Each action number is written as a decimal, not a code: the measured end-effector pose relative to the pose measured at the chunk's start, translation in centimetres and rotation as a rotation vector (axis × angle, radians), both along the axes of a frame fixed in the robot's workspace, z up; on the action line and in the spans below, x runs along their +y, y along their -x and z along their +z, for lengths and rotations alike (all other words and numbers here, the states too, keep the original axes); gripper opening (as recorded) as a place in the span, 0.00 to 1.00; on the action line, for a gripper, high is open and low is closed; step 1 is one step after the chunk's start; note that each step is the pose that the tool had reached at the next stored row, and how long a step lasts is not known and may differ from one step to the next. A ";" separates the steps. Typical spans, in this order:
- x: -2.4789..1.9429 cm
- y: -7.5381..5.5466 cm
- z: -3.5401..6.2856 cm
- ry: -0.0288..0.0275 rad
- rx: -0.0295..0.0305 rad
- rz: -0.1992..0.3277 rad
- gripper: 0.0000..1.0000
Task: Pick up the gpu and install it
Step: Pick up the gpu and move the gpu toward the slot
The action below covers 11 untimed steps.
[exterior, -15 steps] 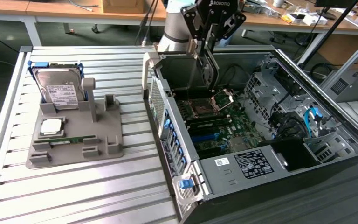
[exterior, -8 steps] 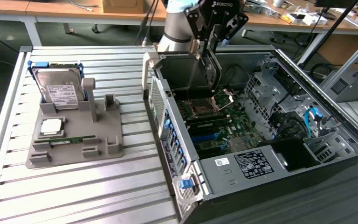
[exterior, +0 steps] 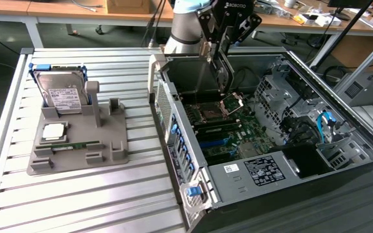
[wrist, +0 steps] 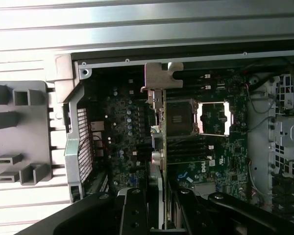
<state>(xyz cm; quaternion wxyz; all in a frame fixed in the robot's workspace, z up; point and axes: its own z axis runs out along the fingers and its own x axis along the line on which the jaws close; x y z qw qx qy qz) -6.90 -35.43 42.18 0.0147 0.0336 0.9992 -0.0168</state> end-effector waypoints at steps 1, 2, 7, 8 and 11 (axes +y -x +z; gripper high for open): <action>0.00 -0.1 -0.02 0.0000 0.0000 0.000 0.27; 0.00 -0.2 -0.04 0.0000 0.0000 0.000 0.27; 0.00 -0.6 -0.11 0.0003 0.0000 0.000 0.27; 0.00 -0.7 -0.13 0.0003 0.0000 0.000 0.27; 0.00 -1.1 -0.19 0.0005 0.0000 0.000 0.27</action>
